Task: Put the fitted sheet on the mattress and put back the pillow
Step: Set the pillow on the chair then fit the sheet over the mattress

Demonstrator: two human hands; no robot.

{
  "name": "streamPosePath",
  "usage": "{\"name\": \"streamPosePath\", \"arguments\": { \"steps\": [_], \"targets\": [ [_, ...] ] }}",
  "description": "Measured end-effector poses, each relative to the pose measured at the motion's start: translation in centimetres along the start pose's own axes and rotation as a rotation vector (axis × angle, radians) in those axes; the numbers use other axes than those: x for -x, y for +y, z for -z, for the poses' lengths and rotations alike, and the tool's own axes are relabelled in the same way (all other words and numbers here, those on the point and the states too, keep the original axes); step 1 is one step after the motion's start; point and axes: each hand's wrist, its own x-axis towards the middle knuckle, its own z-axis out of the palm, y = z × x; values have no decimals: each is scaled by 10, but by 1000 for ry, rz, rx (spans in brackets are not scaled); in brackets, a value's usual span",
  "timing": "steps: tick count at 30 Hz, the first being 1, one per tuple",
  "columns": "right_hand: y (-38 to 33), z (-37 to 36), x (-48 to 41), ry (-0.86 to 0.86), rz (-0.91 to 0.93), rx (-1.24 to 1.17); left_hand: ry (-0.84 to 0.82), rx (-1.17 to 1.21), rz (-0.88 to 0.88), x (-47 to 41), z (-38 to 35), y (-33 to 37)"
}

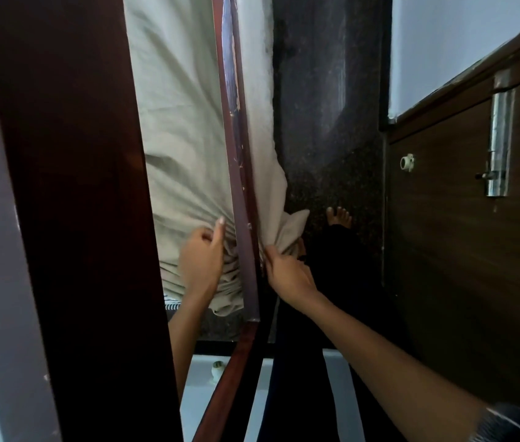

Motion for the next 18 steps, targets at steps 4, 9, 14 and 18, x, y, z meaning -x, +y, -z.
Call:
{"name": "streamPosePath", "arguments": {
  "steps": [4, 9, 14, 18],
  "targets": [
    [2, 17, -19, 60, -94, -134, 3, -57, -27, -20, -12, 10],
    [-12, 40, -40, 137, -15, -237, -67, -64, -143, 12, -14, -34],
    [8, 5, -24, -110, -14, -271, -1, -436, -265, 42, 1, -58],
    [14, -5, -12, -116, -41, -183, -135, -387, -229, 42, 9, -78]
  ]
}}
